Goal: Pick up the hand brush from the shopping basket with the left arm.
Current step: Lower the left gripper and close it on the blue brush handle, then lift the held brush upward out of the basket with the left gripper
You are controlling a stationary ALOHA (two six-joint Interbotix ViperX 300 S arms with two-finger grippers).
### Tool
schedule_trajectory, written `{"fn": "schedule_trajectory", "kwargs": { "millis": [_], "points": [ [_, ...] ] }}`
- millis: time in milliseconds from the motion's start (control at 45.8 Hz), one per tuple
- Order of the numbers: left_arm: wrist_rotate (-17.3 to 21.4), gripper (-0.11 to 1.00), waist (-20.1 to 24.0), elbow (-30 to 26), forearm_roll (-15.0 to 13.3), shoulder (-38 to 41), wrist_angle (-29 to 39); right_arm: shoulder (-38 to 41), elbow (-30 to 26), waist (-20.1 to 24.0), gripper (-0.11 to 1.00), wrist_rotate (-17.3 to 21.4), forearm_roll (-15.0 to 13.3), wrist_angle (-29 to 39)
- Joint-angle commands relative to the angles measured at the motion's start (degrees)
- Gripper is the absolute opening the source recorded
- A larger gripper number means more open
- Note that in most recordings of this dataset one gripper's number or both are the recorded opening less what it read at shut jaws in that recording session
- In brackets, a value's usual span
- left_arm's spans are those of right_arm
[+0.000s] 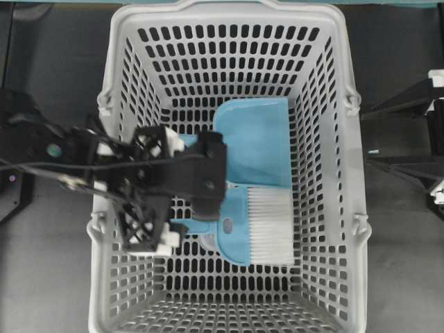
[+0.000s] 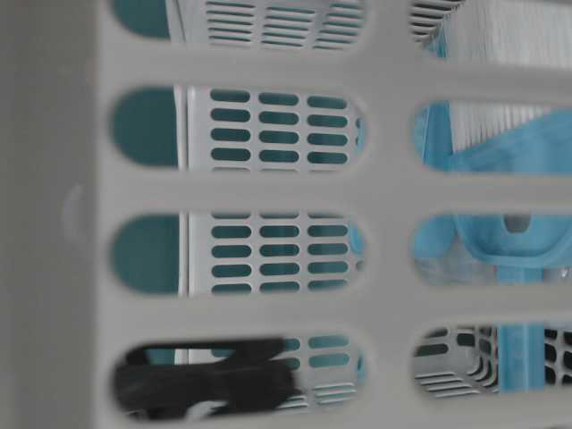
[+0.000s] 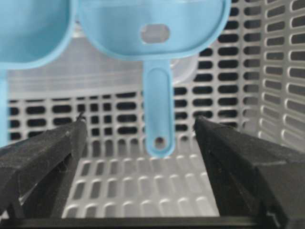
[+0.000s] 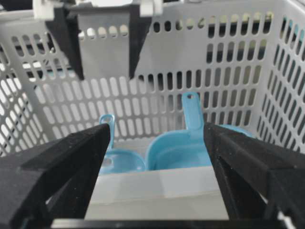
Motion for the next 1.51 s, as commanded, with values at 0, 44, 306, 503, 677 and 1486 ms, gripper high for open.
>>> {"fn": "schedule_trajectory", "kwargs": {
  "millis": [0, 44, 306, 503, 677, 1486],
  "points": [
    [-1.1, 0.89, -1.0, -1.4, 0.1, 1.2, 0.0, 0.3, -1.3, 0.0, 0.76, 0.0, 0.1, -0.2],
    [-1.7, 0.9, -1.2, -1.4, 0.2, 2.1, 0.0, 0.3, -1.3, 0.0, 0.76, 0.0, 0.1, -0.2],
    [-3.5, 0.9, -2.6, 0.2, 0.1, 7.7, -1.2, 0.3, -1.1, -0.1, 0.76, 0.0, 0.1, -0.2],
    [-3.6, 0.9, -2.6, 1.3, 0.1, 10.6, -2.1, 0.3, -1.0, 0.0, 0.76, 0.1, 0.1, -0.2],
    [-3.6, 0.9, -2.5, 3.3, 0.2, 11.8, -4.7, 0.3, -0.9, 0.1, 0.76, 0.1, 0.1, -0.2],
    [-2.9, 0.34, -2.5, 5.0, 0.2, 12.9, -10.4, 0.6, 0.0, 0.2, 0.76, 0.3, 0.1, -0.6]
  ]
}}
